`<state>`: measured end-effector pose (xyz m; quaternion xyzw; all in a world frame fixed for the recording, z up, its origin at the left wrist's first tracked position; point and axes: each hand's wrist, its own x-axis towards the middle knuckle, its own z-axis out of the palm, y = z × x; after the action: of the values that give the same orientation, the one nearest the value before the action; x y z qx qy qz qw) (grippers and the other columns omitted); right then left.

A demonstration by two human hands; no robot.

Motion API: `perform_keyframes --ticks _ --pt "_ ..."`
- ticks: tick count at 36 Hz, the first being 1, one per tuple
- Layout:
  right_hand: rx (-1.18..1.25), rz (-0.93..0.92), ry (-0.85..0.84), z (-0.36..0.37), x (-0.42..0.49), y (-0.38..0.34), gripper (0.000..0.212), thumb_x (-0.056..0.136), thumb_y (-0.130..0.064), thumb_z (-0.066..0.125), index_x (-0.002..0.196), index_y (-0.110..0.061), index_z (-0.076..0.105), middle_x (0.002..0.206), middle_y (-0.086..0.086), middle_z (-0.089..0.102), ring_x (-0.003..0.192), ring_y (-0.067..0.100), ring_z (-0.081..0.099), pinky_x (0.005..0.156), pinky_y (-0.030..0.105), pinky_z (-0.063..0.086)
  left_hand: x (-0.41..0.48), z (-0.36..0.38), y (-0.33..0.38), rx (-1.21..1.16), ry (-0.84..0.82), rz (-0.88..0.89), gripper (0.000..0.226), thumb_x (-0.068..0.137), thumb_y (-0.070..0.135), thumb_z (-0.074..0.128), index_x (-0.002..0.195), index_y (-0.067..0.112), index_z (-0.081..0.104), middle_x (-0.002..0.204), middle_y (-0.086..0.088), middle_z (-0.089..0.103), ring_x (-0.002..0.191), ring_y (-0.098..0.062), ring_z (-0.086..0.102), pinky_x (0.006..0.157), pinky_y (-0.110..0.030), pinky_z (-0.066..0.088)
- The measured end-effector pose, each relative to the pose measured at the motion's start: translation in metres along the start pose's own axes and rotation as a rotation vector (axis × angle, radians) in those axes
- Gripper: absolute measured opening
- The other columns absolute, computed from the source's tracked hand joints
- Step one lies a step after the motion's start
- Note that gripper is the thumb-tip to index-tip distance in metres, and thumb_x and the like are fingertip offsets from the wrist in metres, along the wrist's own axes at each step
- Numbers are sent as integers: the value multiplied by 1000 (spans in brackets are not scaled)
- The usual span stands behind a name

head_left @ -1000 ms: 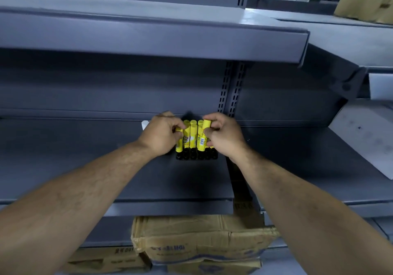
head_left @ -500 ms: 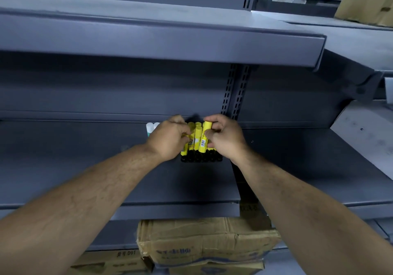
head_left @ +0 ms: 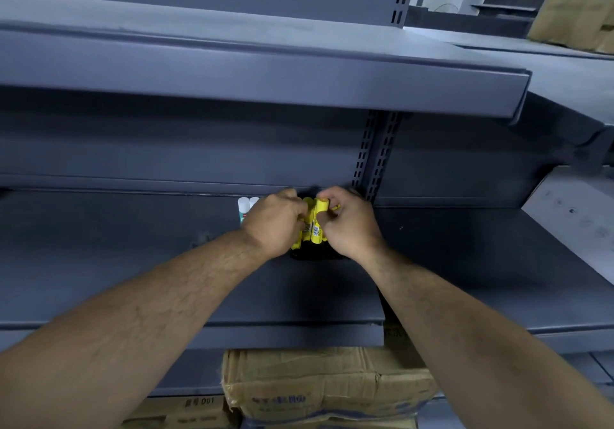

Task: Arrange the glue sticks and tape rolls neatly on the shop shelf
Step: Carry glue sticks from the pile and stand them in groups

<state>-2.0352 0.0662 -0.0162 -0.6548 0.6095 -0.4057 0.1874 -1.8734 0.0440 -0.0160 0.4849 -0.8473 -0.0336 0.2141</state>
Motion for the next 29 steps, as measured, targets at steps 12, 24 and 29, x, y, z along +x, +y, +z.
perform_keyframes --ticks 12,24,29 --pt "-154 -31 -31 11 0 -2 19 89 -13 68 106 -18 76 92 2 75 80 23 70 76 40 59 0 -22 -3 -46 63 -43 51 81 23 45 127 27 66 126 7 61 120 -15 55 99 -25 45" --pt "-235 -68 -58 17 3 -7 15 84 -9 71 95 -19 70 88 -1 72 80 19 68 71 35 58 10 -38 4 123 -267 -33 83 91 31 49 160 24 4 167 6 -1 153 -10 -3 124 -35 1" --pt "-377 -152 -70 18 1 -9 11 84 -9 68 88 -18 70 87 -1 65 77 21 61 65 32 52 8 -32 -2 108 -292 -46 83 92 35 49 160 25 1 166 7 -3 152 -9 -4 124 -33 -2"
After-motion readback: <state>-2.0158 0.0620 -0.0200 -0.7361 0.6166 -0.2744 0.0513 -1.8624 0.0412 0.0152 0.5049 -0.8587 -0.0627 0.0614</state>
